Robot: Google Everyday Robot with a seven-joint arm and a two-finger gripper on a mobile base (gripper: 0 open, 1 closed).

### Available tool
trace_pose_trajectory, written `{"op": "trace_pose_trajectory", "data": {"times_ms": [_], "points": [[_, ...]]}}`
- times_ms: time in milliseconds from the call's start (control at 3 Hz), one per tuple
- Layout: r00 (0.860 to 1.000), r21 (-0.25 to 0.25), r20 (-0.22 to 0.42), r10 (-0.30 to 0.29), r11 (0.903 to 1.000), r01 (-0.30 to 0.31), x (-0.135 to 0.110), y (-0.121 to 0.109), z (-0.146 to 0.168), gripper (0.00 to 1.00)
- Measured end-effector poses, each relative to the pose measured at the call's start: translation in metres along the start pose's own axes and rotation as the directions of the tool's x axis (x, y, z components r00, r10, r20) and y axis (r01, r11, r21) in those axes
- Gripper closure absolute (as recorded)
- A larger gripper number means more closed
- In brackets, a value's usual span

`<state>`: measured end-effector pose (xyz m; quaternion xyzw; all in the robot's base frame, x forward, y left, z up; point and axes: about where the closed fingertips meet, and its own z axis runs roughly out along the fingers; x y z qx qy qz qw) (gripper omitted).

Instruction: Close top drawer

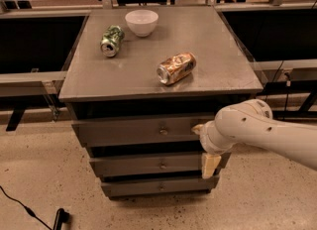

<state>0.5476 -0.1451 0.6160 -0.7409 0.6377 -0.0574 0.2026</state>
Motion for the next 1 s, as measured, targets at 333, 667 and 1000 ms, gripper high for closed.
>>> {"op": "trace_pose_trajectory", "data": {"times_ms": [333,667,1000], "points": [[1.000,0.000,0.000,0.000,1.0000,0.000,-0.002,0.003,-0.001,0.00],[1.000,0.014,0.006,-0.003,0.9999,0.003,-0.008,0.003,-0.015,0.00],[1.000,0.014,0.006,-0.003,0.9999,0.003,-0.008,0.003,-0.015,0.00]]}}
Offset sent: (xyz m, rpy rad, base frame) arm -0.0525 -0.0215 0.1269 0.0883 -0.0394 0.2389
